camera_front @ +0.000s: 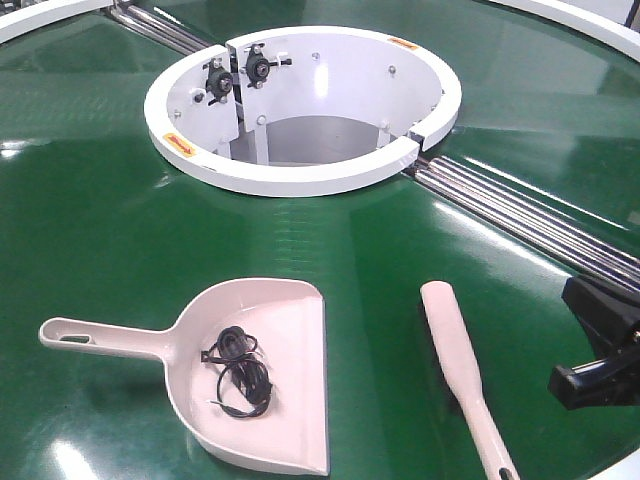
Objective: Clean and inspect green conveyor with broom and dustpan
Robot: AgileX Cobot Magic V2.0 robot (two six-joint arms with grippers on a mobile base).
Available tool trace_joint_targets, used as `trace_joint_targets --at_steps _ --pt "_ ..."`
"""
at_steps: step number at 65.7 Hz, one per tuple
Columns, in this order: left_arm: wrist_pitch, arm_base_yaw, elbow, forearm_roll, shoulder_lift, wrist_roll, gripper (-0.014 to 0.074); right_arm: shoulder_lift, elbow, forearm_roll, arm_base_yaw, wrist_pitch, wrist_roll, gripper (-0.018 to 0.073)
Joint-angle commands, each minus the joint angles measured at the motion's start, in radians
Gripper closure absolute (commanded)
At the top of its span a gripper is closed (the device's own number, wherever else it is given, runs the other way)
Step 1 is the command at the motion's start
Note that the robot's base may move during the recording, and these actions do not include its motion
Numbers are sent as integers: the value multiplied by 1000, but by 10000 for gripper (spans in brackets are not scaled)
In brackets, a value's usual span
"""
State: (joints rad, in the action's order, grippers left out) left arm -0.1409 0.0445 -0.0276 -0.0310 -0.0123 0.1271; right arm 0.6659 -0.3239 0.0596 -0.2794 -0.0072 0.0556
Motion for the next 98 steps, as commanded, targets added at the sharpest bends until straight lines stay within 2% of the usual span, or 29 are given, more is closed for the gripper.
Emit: trace_joint_targets --at_steps 1,44,63,68,76,83,92,98 --pt "70 3 -23 -3 -15 -9 619 -3 -29 -10 3 -72 2 569" --pt "70 3 -23 -3 -15 -9 619 -11 -29 -10 2 -72 2 569" --pt "70 3 -23 -3 -15 -9 619 -24 -29 -11 9 -63 47 569" --pt "70 3 -23 -3 -15 -9 619 -51 -29 -10 55 -31 31 569" --pt "70 3 -23 -3 -15 -9 619 -136 -29 -15 181 17 10 569" --pt "70 3 -23 -3 -15 -9 619 -217 -29 -73 281 86 -16 569" --pt "70 3 -23 -3 -15 -9 619 -297 -23 -168 318 163 -47 569" --pt "70 3 -23 -3 -15 -9 619 -359 43 -184 319 108 -47 569"
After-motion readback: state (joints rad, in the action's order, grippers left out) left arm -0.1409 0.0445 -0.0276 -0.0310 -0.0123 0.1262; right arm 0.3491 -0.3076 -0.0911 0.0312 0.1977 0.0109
